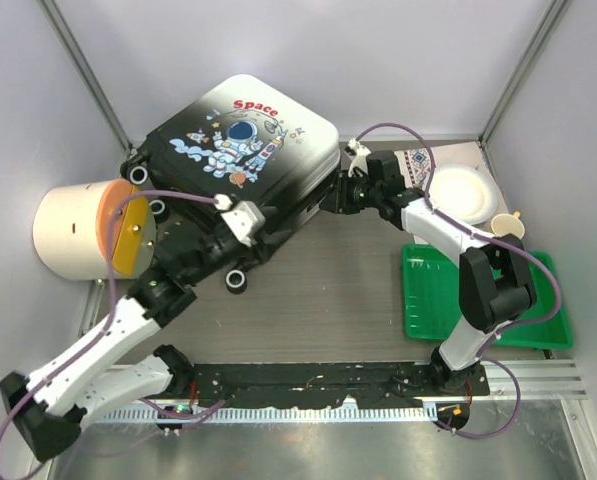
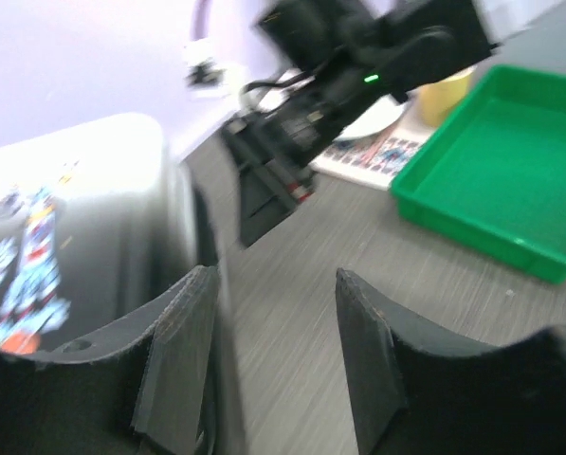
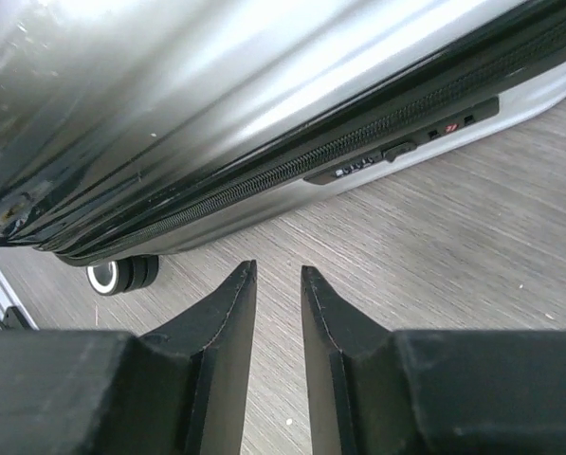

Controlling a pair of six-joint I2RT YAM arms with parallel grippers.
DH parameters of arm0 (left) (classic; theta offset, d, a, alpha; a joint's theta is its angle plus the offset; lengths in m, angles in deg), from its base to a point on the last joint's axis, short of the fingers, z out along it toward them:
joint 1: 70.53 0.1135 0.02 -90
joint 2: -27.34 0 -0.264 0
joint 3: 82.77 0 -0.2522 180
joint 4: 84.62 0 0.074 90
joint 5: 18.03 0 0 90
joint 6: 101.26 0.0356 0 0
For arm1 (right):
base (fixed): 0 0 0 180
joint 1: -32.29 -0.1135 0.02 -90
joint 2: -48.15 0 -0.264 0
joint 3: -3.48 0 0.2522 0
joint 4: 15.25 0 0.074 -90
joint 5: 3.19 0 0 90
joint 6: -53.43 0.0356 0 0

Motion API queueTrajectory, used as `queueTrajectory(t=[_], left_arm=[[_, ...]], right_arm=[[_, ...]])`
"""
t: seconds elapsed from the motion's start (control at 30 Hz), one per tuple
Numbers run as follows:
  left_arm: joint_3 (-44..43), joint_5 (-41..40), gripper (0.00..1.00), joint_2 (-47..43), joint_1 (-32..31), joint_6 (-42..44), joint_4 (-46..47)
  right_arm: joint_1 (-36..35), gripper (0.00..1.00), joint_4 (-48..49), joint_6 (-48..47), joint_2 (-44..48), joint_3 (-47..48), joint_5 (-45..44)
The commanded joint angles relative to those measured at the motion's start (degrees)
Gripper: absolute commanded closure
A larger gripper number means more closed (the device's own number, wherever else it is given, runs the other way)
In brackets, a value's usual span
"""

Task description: Open, take out, and arrange the luggage

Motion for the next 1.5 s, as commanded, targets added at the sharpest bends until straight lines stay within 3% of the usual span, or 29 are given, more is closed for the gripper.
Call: queueTrajectory(t=[0.0,0.13,0.27,0.47,0.6,0.7,0.93,1.07,1.2,1.23,1.3,1.47], left_arm=[[-7.1,2.7,0.49,-4.4,11.4,-3.2,-33.5],[-11.4,3.6,0.61,-3.0,22.8,-2.0,-45.2],[-11.6,3.1,0.67,-2.0,34.6,-2.0,-46.3],[-12.0,-3.6,0.72,5.8,36.9,4.1,-47.4],[-9.0,3.0,0.74,8.5,35.9,9.7,-45.4],[-9.5,5.8,0.77,13.4,30.9,9.9,-46.2],[-14.8,4.9,0.82,22.3,13.9,-2.2,-32.3],[-20.3,5.0,0.79,31.3,12.9,-12.0,-25.9],[-26.9,4.6,0.73,40.6,12.8,-16.1,-23.1],[-29.1,4.9,0.65,41.6,12.8,-16.3,-22.9],[-31.0,6.5,0.61,43.7,12.7,-16.8,-22.0],[-30.7,7.4,0.47,43.1,12.2,-18.4,-20.2]], right_arm=[[-1.8,0.69,4.4,2.0,1.0,-1.7,-3.7],[-3.5,0.69,8.7,3.8,0.4,-3.7,-6.2],[-5.5,0.73,11.4,3.9,-2.1,-3.9,-9.4],[-5.6,0.76,13.1,3.3,-7.6,-1.1,-13.8],[-5.5,0.76,14.9,2.2,-13.4,5.6,-15.2],[-4.8,0.76,16.3,1.2,-17.9,10.8,-14.6],[0.3,0.72,18.0,0.9,-25.7,21.3,-10.3],[6.5,0.66,16.7,2.6,-26.4,25.3,-6.9],[12.9,0.54,12.6,1.5,-19.5,20.1,-4.5],[14.1,0.50,11.6,0.2,-17.3,18.1,-4.3],[16.7,0.47,7.7,-1.4,-9.6,11.4,-2.3],[17.2,0.38,0.3,-4.9,6.5,-2.9,2.9]])
